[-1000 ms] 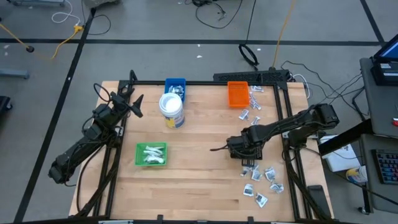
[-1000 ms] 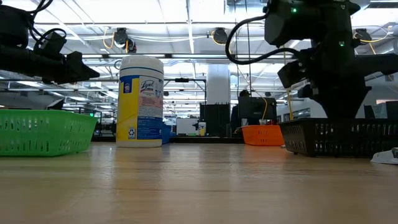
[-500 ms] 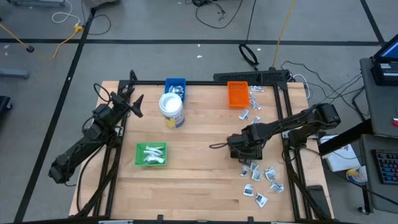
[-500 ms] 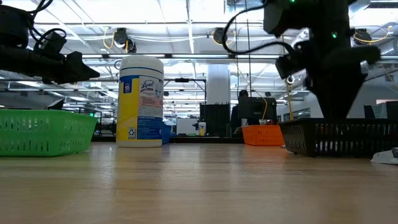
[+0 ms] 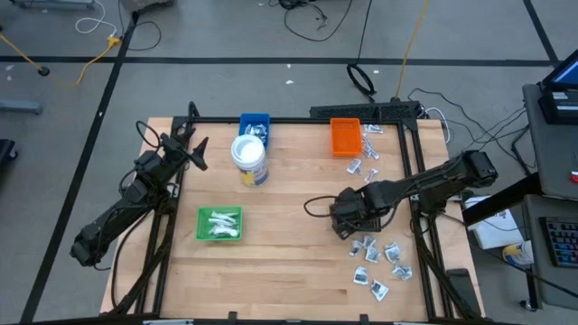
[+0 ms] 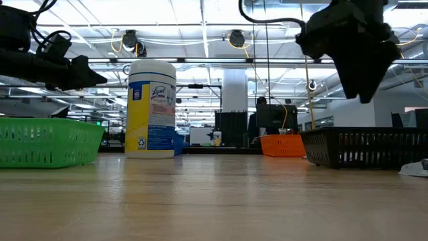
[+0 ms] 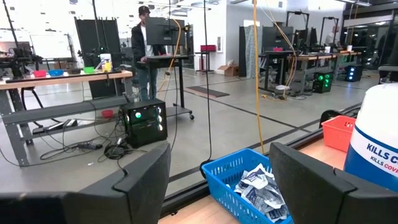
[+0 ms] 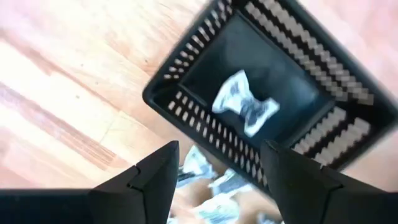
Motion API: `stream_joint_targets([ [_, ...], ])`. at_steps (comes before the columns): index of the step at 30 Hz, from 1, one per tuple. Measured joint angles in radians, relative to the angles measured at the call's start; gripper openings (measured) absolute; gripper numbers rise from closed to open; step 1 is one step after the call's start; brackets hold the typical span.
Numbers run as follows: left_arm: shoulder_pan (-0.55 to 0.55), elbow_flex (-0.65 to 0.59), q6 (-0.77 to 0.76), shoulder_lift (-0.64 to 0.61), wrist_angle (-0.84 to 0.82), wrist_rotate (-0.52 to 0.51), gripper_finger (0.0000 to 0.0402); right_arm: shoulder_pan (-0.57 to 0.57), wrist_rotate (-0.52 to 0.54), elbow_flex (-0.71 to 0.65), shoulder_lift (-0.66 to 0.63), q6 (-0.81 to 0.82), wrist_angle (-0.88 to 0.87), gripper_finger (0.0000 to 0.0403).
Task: Pick & Place First Aid Supplies
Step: Put the gray towelette pack into the black bin
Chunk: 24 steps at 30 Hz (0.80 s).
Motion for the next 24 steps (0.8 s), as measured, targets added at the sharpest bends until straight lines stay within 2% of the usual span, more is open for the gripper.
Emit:
stream_joint_targets([
  [6,0.0,0.0,0.0,0.0,0.0,0.0,0.0278,0.113,-0.003,0.0,0.0,0.234,-0.005,0.0219],
  [14,0.0,0.0,0.0,0.0,0.0,0.0,0.0287,0.321,-0.004,0.0,0.0,0.386,-0.004,0.022],
  [24,0.0,0.0,0.0,0.0,0.0,0.0,0.0275,0.562,-0.03,0.0,0.0,0.536,-0.001,0.022],
])
